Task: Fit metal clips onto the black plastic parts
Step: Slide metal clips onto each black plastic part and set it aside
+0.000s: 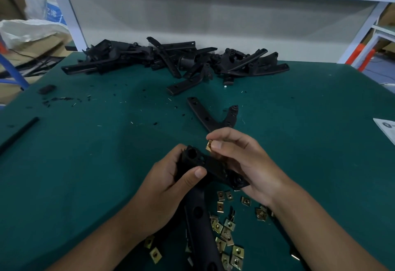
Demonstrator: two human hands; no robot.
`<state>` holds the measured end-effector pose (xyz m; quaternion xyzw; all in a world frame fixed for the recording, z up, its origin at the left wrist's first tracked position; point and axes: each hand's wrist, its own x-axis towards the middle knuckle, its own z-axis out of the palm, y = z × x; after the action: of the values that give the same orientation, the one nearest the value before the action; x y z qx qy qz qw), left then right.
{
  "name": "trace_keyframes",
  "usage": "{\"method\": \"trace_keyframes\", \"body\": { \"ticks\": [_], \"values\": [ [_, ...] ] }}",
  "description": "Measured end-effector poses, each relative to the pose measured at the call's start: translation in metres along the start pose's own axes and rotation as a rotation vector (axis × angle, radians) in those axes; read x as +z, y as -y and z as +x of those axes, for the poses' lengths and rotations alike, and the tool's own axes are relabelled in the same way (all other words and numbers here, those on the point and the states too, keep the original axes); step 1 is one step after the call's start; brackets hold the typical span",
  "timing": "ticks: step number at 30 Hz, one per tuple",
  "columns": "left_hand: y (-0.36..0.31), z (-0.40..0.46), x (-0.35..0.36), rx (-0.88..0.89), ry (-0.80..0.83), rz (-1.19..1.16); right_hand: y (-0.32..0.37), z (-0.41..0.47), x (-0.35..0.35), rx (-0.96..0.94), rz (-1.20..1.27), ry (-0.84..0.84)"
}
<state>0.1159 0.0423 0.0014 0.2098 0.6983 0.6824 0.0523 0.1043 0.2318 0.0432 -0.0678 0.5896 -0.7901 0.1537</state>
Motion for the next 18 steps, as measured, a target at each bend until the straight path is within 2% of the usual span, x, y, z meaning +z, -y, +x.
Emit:
{"method": "trace_keyframes", "body": {
  "ticks": [8,18],
  "values": [
    [0.0015,-0.0013,-0.0016,-0.008,0.044,0.017,0.0003,-0.0014,-0.002,0.023,-0.064,0.043],
    [0.0053,-0.0013,-0.0024,-0.011,0.025,-0.003,0.0003,-0.0016,0.0005,0.024,-0.005,0.047]
  ]
}}
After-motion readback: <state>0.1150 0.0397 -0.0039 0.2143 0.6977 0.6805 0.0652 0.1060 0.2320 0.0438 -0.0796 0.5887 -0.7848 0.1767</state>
